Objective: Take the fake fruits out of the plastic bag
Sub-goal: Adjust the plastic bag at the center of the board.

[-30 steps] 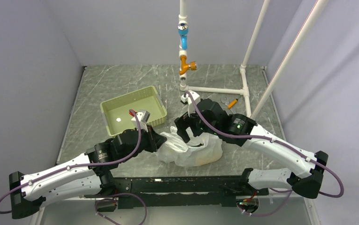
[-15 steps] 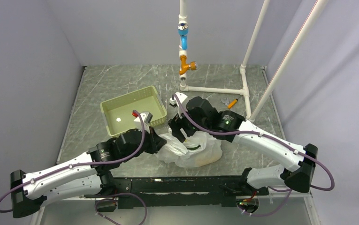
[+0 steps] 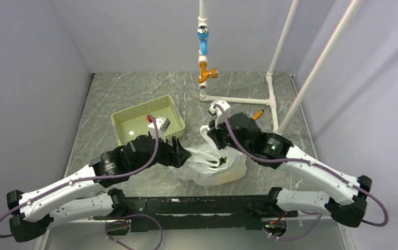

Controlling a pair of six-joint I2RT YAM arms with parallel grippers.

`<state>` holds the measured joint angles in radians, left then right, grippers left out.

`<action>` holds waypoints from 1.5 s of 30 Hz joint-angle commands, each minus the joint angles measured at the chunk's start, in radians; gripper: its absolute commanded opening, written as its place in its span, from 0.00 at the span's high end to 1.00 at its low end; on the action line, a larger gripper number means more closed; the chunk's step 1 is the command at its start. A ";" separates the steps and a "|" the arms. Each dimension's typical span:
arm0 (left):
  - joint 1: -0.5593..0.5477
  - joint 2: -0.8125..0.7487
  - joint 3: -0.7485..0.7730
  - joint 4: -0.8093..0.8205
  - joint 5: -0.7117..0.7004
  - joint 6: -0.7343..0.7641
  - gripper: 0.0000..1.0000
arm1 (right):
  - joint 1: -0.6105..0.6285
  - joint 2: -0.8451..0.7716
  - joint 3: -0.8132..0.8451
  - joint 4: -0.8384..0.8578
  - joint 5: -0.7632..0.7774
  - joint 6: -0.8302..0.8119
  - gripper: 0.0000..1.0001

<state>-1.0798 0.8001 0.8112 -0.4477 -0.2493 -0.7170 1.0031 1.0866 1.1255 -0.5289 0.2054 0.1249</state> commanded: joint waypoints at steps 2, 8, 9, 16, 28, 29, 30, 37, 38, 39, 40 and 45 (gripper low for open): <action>0.046 0.054 0.195 -0.068 0.093 0.201 0.11 | -0.003 -0.109 -0.052 0.120 0.033 0.069 1.00; 0.070 0.211 0.346 -0.070 0.478 0.508 0.01 | -0.003 -0.172 -0.081 0.147 0.030 0.113 1.00; 0.070 0.243 0.364 -0.078 0.538 0.552 0.01 | -0.002 -0.175 -0.080 0.146 0.031 0.118 1.00; 0.081 0.385 0.435 -0.103 0.488 0.655 0.01 | -0.002 -0.207 -0.098 0.151 0.032 0.142 1.00; 0.083 0.566 0.440 0.023 0.534 0.579 0.42 | -0.003 -0.246 -0.138 0.146 0.035 0.182 1.00; 0.083 0.568 0.450 0.011 0.509 0.577 0.51 | -0.003 -0.253 -0.142 0.146 0.037 0.187 1.00; 0.083 0.564 0.458 -0.003 0.474 0.573 0.58 | -0.004 -0.259 -0.146 0.147 0.038 0.194 1.00; 0.082 0.356 0.395 0.006 0.171 0.468 1.00 | -0.005 -0.293 -0.192 0.127 0.234 0.291 1.00; 0.083 0.313 0.377 0.014 0.145 0.447 1.00 | -0.008 -0.292 -0.196 0.122 0.266 0.310 1.00; 0.082 0.275 0.359 0.017 0.107 0.423 1.00 | -0.012 -0.292 -0.198 0.115 0.299 0.329 1.00; 0.083 0.234 0.341 0.011 0.061 0.388 1.00 | -0.015 -0.293 -0.197 0.108 0.330 0.346 1.00; 0.083 0.034 0.239 -0.073 -0.226 0.158 1.00 | -0.036 -0.329 -0.175 0.082 0.517 0.380 1.00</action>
<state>-0.9981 0.9463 1.1187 -0.4778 -0.2028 -0.3538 0.9848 0.7982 0.9291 -0.4377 0.5201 0.4503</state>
